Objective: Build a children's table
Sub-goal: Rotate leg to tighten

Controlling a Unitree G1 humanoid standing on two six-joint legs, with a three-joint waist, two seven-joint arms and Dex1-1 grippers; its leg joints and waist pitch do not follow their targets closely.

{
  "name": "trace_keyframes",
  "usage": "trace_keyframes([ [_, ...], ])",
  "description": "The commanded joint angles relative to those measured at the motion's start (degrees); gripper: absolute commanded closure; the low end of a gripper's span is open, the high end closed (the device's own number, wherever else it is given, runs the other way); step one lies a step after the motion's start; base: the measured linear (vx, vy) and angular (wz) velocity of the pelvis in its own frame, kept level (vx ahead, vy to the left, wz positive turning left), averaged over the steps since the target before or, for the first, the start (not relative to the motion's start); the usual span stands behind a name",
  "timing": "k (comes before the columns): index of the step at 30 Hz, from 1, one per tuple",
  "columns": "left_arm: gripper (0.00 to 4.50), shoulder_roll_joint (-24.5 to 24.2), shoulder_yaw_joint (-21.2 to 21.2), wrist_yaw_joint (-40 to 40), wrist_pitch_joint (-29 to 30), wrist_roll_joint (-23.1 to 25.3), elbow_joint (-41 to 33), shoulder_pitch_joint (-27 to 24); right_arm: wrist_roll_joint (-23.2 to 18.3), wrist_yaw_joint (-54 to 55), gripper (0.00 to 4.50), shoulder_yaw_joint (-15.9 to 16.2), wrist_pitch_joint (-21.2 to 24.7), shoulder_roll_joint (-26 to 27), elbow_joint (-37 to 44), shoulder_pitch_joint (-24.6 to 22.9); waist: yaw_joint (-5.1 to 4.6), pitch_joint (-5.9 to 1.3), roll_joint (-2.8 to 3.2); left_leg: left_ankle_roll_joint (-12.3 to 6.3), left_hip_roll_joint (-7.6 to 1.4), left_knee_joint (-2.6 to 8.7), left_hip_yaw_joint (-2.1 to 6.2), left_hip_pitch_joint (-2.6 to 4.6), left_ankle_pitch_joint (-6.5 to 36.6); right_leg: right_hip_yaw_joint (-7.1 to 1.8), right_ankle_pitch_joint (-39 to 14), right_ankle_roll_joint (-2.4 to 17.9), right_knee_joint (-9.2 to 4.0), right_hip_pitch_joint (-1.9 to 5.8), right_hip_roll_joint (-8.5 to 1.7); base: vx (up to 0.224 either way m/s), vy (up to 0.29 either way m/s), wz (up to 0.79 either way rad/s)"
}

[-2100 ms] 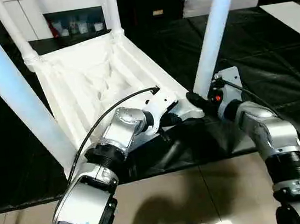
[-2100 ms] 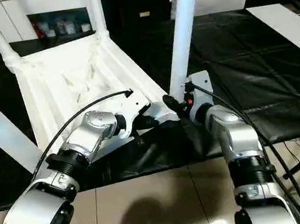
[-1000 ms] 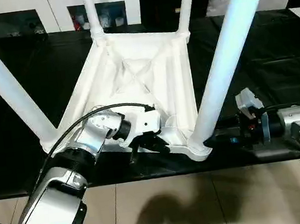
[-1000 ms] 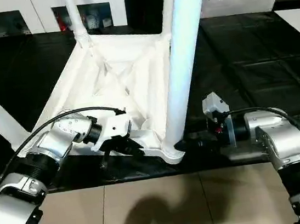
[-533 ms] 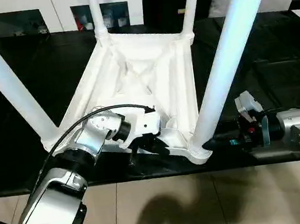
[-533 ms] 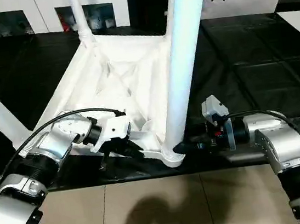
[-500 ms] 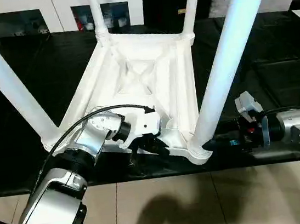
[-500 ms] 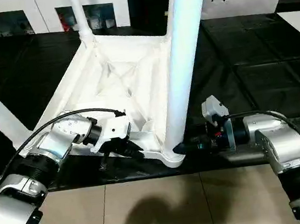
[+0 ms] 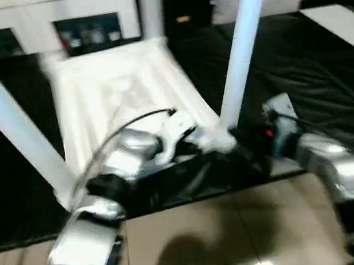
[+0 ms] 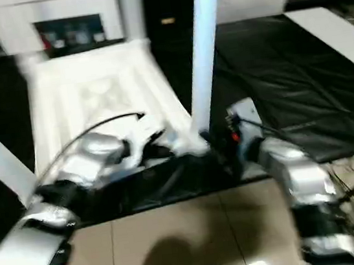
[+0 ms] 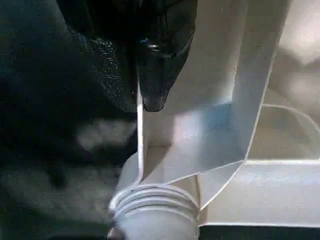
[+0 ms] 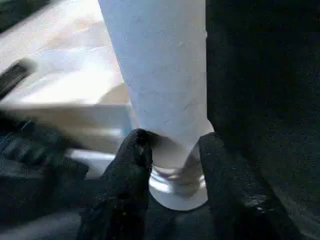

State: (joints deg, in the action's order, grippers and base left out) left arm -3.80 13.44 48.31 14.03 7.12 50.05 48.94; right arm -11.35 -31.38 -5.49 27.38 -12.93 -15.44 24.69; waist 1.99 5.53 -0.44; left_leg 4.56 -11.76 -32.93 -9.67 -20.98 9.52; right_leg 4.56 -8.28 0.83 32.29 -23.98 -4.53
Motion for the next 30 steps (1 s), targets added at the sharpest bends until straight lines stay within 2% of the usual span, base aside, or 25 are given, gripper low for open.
trace_keyframes([
  [1,4.50,4.61,1.19,1.08,0.06,-2.58,-0.81,0.62,0.20,4.07,3.11,1.71,-0.16,2.89,-0.07,1.71,0.48,-4.01,-0.51,-2.91,-0.08,3.86,0.32,-0.04,14.61,-1.23,-30.02,5.31,-5.40,3.23,-3.10,0.000,0.000,0.00],
  [4,4.50,4.73,1.70,1.62,-0.44,-2.11,-1.69,0.35,-0.35,2.58,3.11,1.27,-2.08,2.89,0.18,1.19,0.66,-4.06,-0.34,-4.30,-0.38,3.80,-0.04,0.33,13.81,-1.70,-23.41,8.26,-4.82,3.07,-3.03,0.000,0.000,0.00],
  [7,4.50,3.46,2.58,3.31,-1.96,-1.05,-2.54,-0.18,-1.59,-0.38,2.77,0.14,-2.32,1.29,0.66,0.19,0.88,-4.27,-0.33,-5.51,-0.59,3.67,-0.22,0.27,11.91,-1.93,-16.94,11.17,-3.97,3.41,-2.99,0.000,0.000,0.00],
  [12,4.50,0.26,3.88,6.44,-5.36,0.25,-2.46,-0.89,-2.35,-5.79,2.45,-0.62,-4.63,-3.80,0.37,-0.88,1.87,-4.47,-0.41,-6.89,-0.57,3.43,-0.53,0.23,9.63,-1.96,-14.99,12.11,-3.73,3.78,-3.30,0.000,0.000,0.00],
  [13,4.50,-1.42,4.52,8.68,-7.16,0.61,-2.28,-1.20,-3.03,-10.06,2.31,-0.69,-5.84,-6.88,0.06,-1.19,2.09,-4.48,-0.27,-7.09,-0.70,3.44,-0.51,0.22,9.11,-1.92,-14.61,12.25,-3.63,3.84,-3.40,0.000,0.000,0.00],
  [15,4.50,-1.94,4.75,9.51,-7.97,0.71,-2.26,-1.31,-3.24,-11.58,2.12,-0.62,-6.16,-7.85,0.03,-1.30,2.46,-4.50,-0.14,-7.61,-0.91,3.36,-0.53,0.38,8.61,-1.90,-12.98,12.96,-3.45,3.76,-3.35,0.000,0.000,0.00],
  [17,4.50,-2.80,5.23,11.09,-8.83,0.87,-2.39,-1.49,-3.18,-14.68,1.92,0.02,-6.92,-9.65,0.22,-1.65,2.86,-4.54,-0.09,-7.78,-1.01,3.35,-0.53,0.33,8.30,-1.88,-11.85,13.36,-3.20,3.86,-3.32,0.000,0.000,0.00],
  [18,4.50,-4.73,6.62,15.74,-11.12,0.91,-3.13,-2.04,-3.45,-21.51,1.85,1.51,-8.11,-13.25,0.98,-2.48,3.04,-4.57,0.01,-7.68,-1.11,3.38,-0.48,0.41,8.23,-1.89,-11.75,13.54,-3.14,3.81,-3.41,0.000,0.000,0.00],
  [19,4.50,-5.48,7.18,17.77,-11.90,0.83,-3.39,-2.24,-3.66,-24.14,1.68,2.09,-8.53,-14.59,1.21,-2.75,3.53,-4.53,-0.02,-7.75,-1.30,3.40,-0.55,0.58,8.52,-1.95,-11.29,13.81,-3.07,3.79,-3.40,0.000,0.000,0.00],
  [20,4.50,-6.12,7.76,19.61,-13.18,0.79,-3.69,-2.47,-3.72,-25.91,1.57,2.57,-8.86,-15.54,1.36,-2.91,3.74,-4.54,-0.02,-7.80,-1.34,3.41,-0.53,0.45,8.84,-1.84,-11.21,14.08,-2.96,3.94,-3.45,0.000,0.000,0.00],
  [22,4.50,-7.46,9.13,23.27,-15.48,0.91,-4.22,-2.77,-3.39,-29.09,1.48,3.84,-10.37,-17.37,1.26,-2.95,3.79,-4.51,-0.04,-7.56,-1.36,3.46,-0.52,0.34,9.38,-1.73,-12.05,13.87,-2.94,3.90,-3.47,0.000,0.000,0.00],
  [25,4.50,-8.69,10.42,26.16,-17.58,1.37,-4.23,-2.76,-4.46,-33.89,1.48,5.13,-10.87,-19.20,1.66,-3.11,4.16,-4.54,0.17,-6.91,-1.47,3.48,-0.55,0.58,10.69,-1.65,-14.43,13.62,-3.13,3.81,-3.69,0.000,0.000,0.00],
  [30,4.50,-10.54,12.01,32.19,-21.38,1.31,-4.72,-2.55,-7.21,-42.91,1.96,6.87,-10.43,-21.04,1.48,-2.59,4.80,-4.69,0.07,-7.43,-1.66,3.45,-0.59,0.53,10.25,-1.61,-12.62,14.19,-2.81,3.82,-3.80,0.000,0.000,0.00],
])
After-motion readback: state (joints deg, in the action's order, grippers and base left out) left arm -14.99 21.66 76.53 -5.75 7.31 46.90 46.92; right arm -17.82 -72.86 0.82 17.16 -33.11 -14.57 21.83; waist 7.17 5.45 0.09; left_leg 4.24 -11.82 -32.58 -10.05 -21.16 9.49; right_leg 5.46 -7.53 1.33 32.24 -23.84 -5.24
